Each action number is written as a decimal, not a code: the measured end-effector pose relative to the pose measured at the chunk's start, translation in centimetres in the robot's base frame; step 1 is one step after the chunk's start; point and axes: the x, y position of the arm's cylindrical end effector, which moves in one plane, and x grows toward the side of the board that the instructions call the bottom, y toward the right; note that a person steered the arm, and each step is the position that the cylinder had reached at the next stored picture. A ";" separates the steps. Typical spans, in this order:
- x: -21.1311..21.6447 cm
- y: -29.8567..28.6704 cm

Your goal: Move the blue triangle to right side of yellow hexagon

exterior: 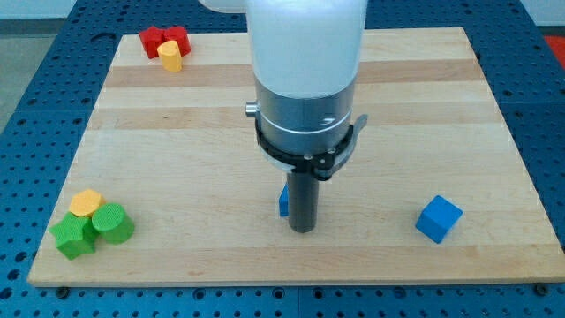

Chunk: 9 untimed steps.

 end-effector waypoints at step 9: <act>-2.5 -18.1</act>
